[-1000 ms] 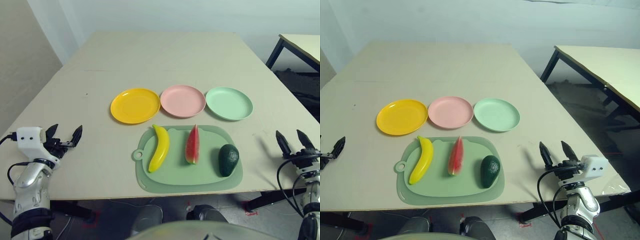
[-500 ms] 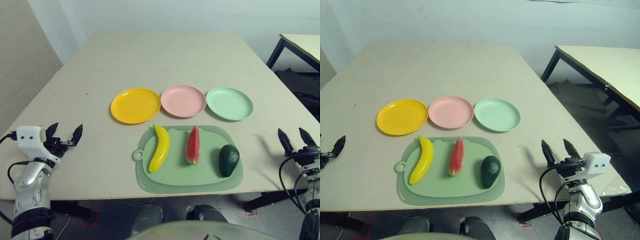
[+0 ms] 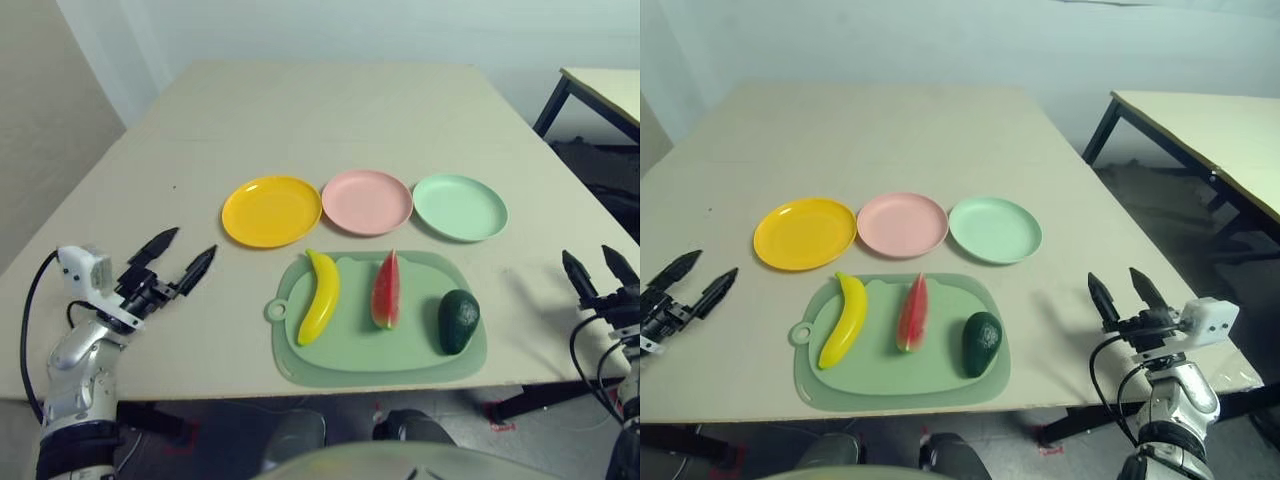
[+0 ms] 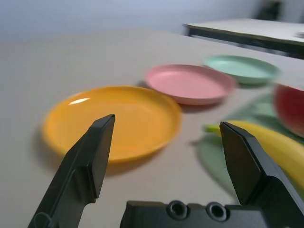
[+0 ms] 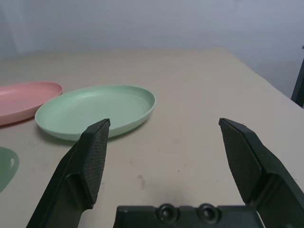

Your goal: Place the fruits into color-matched plates.

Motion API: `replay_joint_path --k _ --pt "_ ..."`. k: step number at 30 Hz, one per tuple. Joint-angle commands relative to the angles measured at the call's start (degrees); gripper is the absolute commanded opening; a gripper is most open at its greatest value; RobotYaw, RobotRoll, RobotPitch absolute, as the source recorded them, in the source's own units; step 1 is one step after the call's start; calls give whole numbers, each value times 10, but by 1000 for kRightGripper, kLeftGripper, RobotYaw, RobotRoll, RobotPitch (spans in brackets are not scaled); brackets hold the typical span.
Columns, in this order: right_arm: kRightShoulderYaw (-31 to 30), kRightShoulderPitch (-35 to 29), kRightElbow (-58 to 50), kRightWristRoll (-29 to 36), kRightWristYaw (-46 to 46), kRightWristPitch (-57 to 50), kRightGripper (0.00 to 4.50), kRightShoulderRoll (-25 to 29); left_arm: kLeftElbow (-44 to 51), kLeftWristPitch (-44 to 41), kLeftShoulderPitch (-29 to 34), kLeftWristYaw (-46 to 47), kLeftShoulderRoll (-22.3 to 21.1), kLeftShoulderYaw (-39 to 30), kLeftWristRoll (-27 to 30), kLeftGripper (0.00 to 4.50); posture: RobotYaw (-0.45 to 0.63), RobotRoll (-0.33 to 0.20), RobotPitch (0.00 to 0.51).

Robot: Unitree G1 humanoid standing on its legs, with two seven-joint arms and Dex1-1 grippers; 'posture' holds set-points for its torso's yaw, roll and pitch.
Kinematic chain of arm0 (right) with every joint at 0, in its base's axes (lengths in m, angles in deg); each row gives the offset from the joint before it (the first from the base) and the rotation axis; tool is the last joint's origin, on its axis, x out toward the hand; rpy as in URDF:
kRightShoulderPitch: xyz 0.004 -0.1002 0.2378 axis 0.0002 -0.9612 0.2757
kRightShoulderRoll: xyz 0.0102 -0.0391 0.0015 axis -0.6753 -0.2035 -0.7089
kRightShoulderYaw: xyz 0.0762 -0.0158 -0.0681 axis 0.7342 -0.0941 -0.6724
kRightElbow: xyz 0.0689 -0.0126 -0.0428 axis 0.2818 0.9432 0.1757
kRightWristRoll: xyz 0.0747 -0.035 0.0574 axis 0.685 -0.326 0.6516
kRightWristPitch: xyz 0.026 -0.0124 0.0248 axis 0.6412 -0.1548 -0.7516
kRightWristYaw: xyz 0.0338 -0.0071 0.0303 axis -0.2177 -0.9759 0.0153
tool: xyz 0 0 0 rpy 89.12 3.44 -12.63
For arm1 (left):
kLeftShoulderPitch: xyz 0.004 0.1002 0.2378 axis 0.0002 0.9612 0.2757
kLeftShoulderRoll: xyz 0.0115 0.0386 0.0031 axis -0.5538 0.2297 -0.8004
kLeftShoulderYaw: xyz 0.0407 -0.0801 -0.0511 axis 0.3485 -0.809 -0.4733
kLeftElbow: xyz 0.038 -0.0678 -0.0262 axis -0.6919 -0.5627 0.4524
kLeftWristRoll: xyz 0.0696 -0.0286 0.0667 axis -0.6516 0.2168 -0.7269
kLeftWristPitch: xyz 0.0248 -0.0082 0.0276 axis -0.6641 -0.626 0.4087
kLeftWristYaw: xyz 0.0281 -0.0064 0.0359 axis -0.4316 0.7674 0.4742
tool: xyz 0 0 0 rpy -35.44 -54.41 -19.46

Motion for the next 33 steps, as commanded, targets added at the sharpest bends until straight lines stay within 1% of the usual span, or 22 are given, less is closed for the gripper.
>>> replay_joint_path --k 1,4,6,8,9,12,15,18,21,23,25,28,29,33 --pt "-2 -28 -60 5 -6 -34 4481 8 34 -18 0 -74 -16 58 -9 4500 -27 0 0" --pt "-21 -48 -139 -46 -62 -46 4481 33 48 -10 -4 -133 -44 97 -29 4500 -45 0 0" --pt "-24 -65 -227 -52 -86 -80 4481 54 44 3 -11 -159 -57 111 -39 4500 -55 0 0" --pt "-25 -95 -331 -36 -59 -108 4481 89 29 17 -26 -175 -64 119 -50 4500 -76 0 0" --pt "-24 -106 -362 -32 -52 -116 4481 100 23 21 -31 -179 -65 120 -51 4500 -84 0 0" --pt "-9 -138 -454 -6 -47 -192 4481 151 6 23 -56 -179 -59 125 -54 4500 -114 0 0" --pt "-6 -193 -550 41 -11 -278 4481 191 -16 34 -78 -182 -51 137 -66 4500 -137 0 0" --pt "-7 -240 -627 56 -1 -328 4481 204 -31 45 -88 -185 -48 142 -74 4500 -128 0 0" --pt "-8 -253 -670 56 5 -356 4481 213 -37 49 -89 -184 -48 137 -72 4500 -123 0 0" --pt "-27 -223 -700 64 -17 -401 4481 234 -37 51 -81 -185 -52 131 -71 4500 -115 0 0" --pt "-52 -187 -716 58 -39 -447 4481 256 -36 54 -74 -184 -57 126 -70 4500 -111 0 0" --pt "-96 -118 -744 89 -32 -503 4481 289 -32 55 -64 -178 -61 121 -71 4500 -106 0 0" --pt "-113 -95 -746 83 -29 -508 4481 299 -31 56 -62 -175 -61 120 -71 4500 -104 0 0" --pt "-191 -29 -724 4 12 -472 4481 332 -24 60 -50 -168 -59 119 -74 4500 -91 0 0"
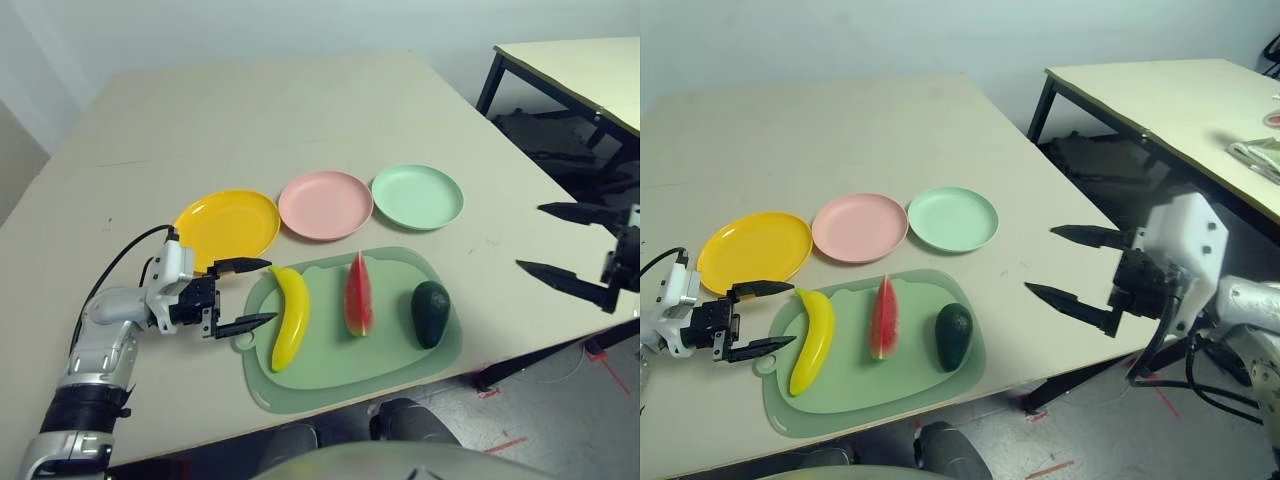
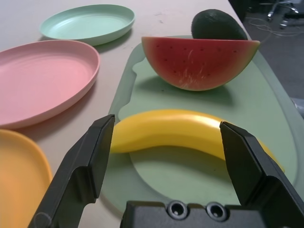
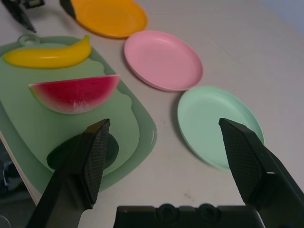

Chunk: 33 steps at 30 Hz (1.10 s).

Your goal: Place the fruits into color-matched plates.

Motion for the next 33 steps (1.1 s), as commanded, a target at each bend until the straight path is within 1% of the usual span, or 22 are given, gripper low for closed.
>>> replay_joint_path --k 1,3,5,7,11,13,15,17,20,24,33 --pt "-78 42 16 -70 45 32 4481 29 10 8 13 7 -3 -3 -8 4500 -90 0 0" --pt "-129 84 26 -100 84 52 4481 42 14 9 18 10 -3 -3 -9 4500 -83 0 0" --pt "-168 132 36 -101 121 43 4481 43 19 8 21 14 -3 -2 -10 4500 -69 0 0" --pt "-206 185 45 -113 138 19 4481 42 26 6 25 19 -3 -2 -10 4500 -63 0 0" --pt "-261 245 63 -155 208 58 4481 43 49 -2 37 31 -3 -2 -6 4500 -50 0 0" --pt "-285 264 72 -189 242 95 4481 46 60 -5 45 36 -3 -2 -5 4500 -44 0 0" --pt "-317 288 94 -238 288 182 4481 43 70 -6 49 35 -5 2 -5 4500 -40 0 0" --pt "-344 311 119 -270 312 248 4481 33 82 -7 50 33 -7 8 -8 4500 -37 0 0" --pt "-380 334 147 -304 317 295 4481 19 101 -11 51 33 -7 17 -11 4500 -32 0 0" --pt "-412 354 171 -348 316 312 4481 2 125 -23 55 37 -17 17 -6 4500 -18 0 0" --pt "-437 370 204 -403 315 303 4481 -62 140 -31 58 45 -31 15 -9 4500 5 0 0"
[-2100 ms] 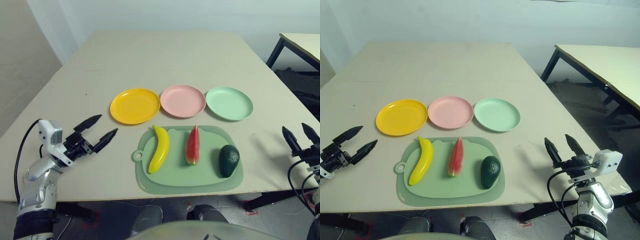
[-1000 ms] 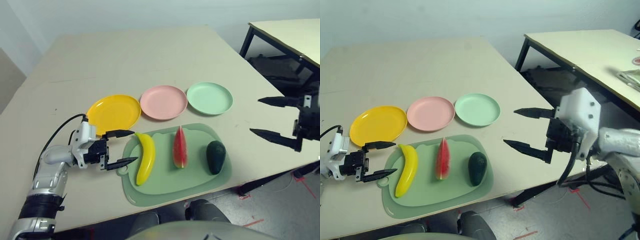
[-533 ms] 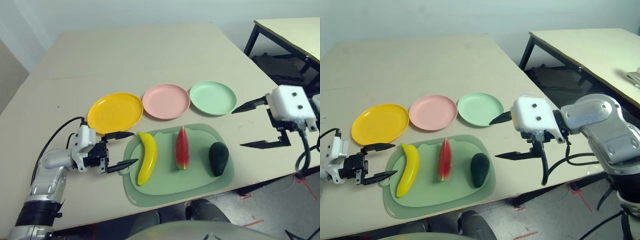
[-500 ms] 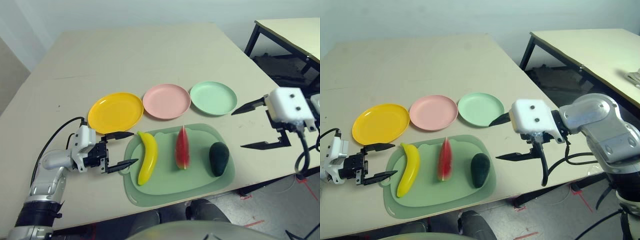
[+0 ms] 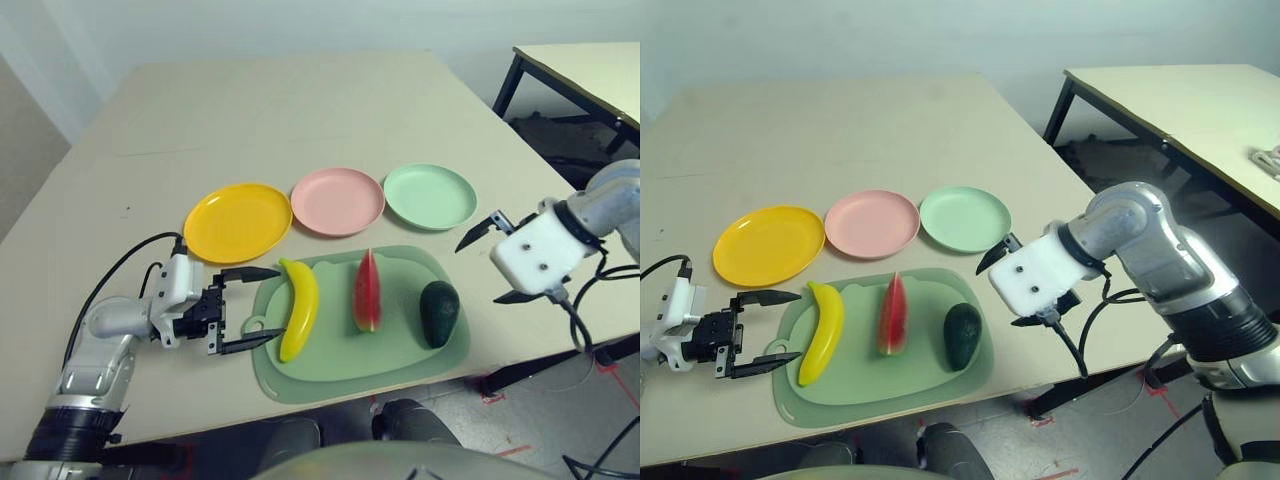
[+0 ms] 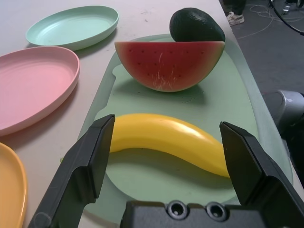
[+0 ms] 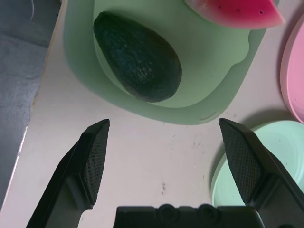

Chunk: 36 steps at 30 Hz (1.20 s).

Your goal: Place the fruits into color-matched plates.

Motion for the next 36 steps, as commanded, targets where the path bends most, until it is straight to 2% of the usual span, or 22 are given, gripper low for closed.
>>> replay_joint_path --k 1,14,24,36 --pt "-15 10 11 -17 4 0 4481 -16 13 -6 3 6 -9 0 -8 4500 10 0 0" --pt "-43 1 30 -23 5 -24 4481 -64 24 -13 7 25 -16 3 -19 4500 22 0 0" --pt "-64 -11 36 -25 5 -26 4481 -60 39 -19 4 35 -20 0 -17 4500 37 0 2" --pt "-67 -12 70 -52 -5 -30 4481 -95 44 -22 4 44 -26 -2 -20 4500 39 0 4"
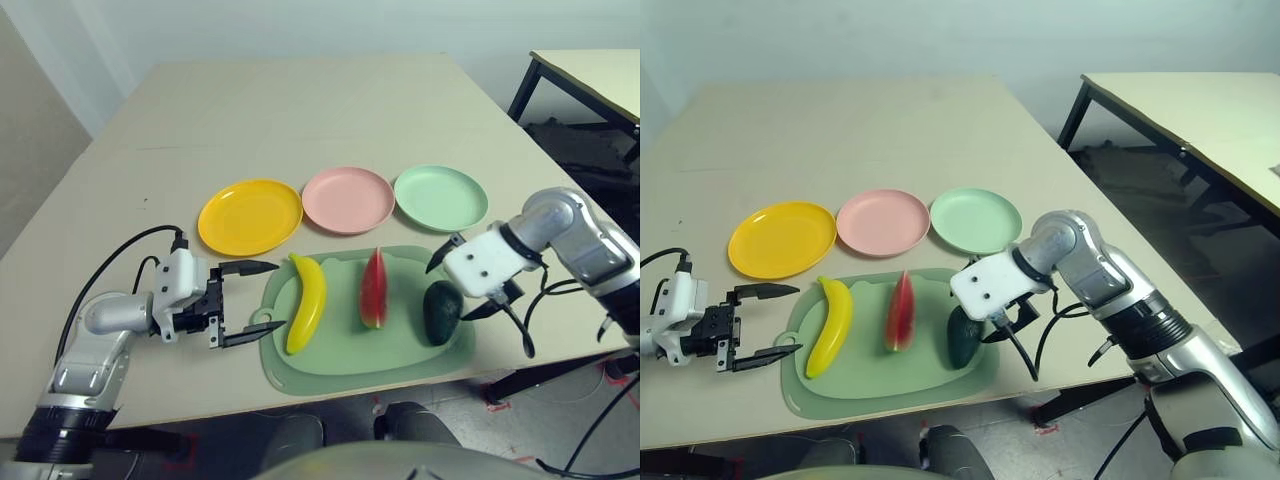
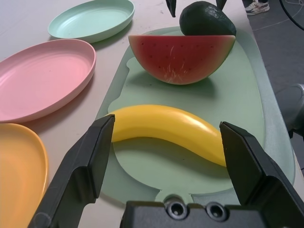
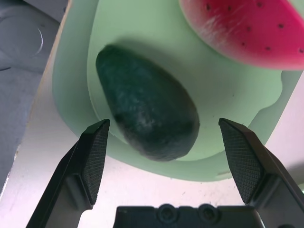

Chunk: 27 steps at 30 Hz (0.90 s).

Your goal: Place the fruits into color-matched plates.

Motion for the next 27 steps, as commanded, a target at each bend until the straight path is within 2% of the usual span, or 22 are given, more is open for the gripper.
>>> replay_joint_path --k 1,10,20,27 --pt "-7 -4 14 -13 -9 -11 4481 -14 11 -7 3 3 -7 -2 -5 4500 36 0 3" --pt "-3 -10 25 -24 -23 -39 4481 -34 11 -11 1 6 -15 -5 -4 4500 32 0 0" --pt "-2 -30 -21 -16 -15 -66 4481 -30 10 -13 -1 3 -23 -4 -4 4500 26 0 0" --pt "-6 -21 -32 -28 -23 -84 4481 -41 14 -16 1 6 -20 -1 -4 4500 35 0 1"
